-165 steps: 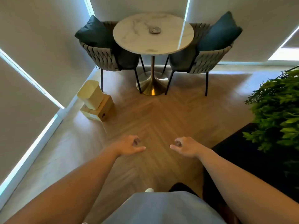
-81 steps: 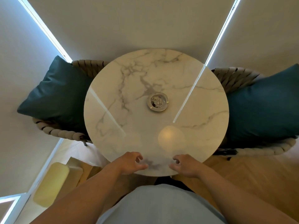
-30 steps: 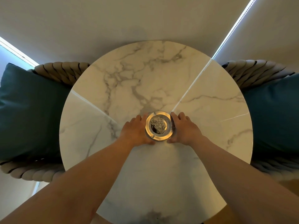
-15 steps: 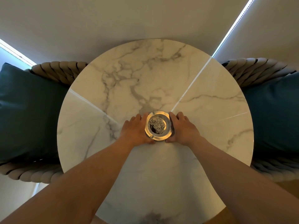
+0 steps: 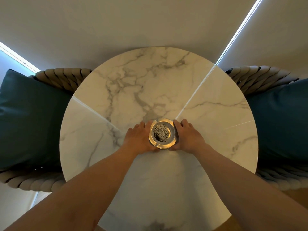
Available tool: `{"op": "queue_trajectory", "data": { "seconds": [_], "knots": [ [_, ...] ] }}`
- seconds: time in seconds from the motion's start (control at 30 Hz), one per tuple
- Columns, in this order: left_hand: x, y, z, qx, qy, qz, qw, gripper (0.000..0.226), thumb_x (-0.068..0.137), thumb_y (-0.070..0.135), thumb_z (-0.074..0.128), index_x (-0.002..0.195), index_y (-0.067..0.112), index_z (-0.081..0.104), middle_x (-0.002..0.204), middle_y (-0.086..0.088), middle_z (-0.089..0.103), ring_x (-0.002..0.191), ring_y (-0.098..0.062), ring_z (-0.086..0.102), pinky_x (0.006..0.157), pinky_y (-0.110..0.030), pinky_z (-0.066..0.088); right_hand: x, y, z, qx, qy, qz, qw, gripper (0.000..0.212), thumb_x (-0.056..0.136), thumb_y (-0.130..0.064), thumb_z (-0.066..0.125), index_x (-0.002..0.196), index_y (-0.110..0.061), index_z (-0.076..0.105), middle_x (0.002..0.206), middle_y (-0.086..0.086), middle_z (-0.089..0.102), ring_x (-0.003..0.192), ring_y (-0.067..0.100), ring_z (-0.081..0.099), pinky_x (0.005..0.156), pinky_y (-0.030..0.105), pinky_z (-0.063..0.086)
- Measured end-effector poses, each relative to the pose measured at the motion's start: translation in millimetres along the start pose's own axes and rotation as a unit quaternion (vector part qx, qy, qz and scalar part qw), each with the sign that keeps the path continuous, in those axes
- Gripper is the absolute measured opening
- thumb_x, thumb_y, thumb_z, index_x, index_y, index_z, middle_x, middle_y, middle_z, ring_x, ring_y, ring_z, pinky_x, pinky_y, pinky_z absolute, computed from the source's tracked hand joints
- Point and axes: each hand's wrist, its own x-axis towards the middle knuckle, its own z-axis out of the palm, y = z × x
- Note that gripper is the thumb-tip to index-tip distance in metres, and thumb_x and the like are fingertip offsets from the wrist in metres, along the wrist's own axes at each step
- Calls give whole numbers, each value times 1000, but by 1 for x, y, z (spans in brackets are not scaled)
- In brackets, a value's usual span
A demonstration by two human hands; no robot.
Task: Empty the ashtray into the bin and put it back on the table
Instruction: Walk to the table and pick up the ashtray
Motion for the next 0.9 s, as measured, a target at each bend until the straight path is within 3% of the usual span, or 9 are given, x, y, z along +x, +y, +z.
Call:
{"op": "queue_trajectory", "data": {
  "seconds": [0.3, 0.9],
  "knots": [
    [-17, 4, -6, -11, -4, 11, 1000, 113, 53, 78, 72, 143, 25, 26, 134, -4, 51, 124, -27, 50, 94, -45, 43, -15, -6, -4, -2, 3, -5, 1000, 122, 50, -62, 86, 148, -21, 26, 125, 7, 40, 114, 28, 47, 83, 41, 52],
    [-101, -4, 6, -44, -8, 31, 999, 115, 50, 72, 79, 141, 24, 29, 126, 0, 53, 114, -25, 55, 91, -44, 48, -93, -43, 19, -12, -5, -3, 1000, 115, 54, -57, 86, 146, -19, 28, 127, 8, 40, 114, 29, 46, 83, 43, 53]
  ]
}}
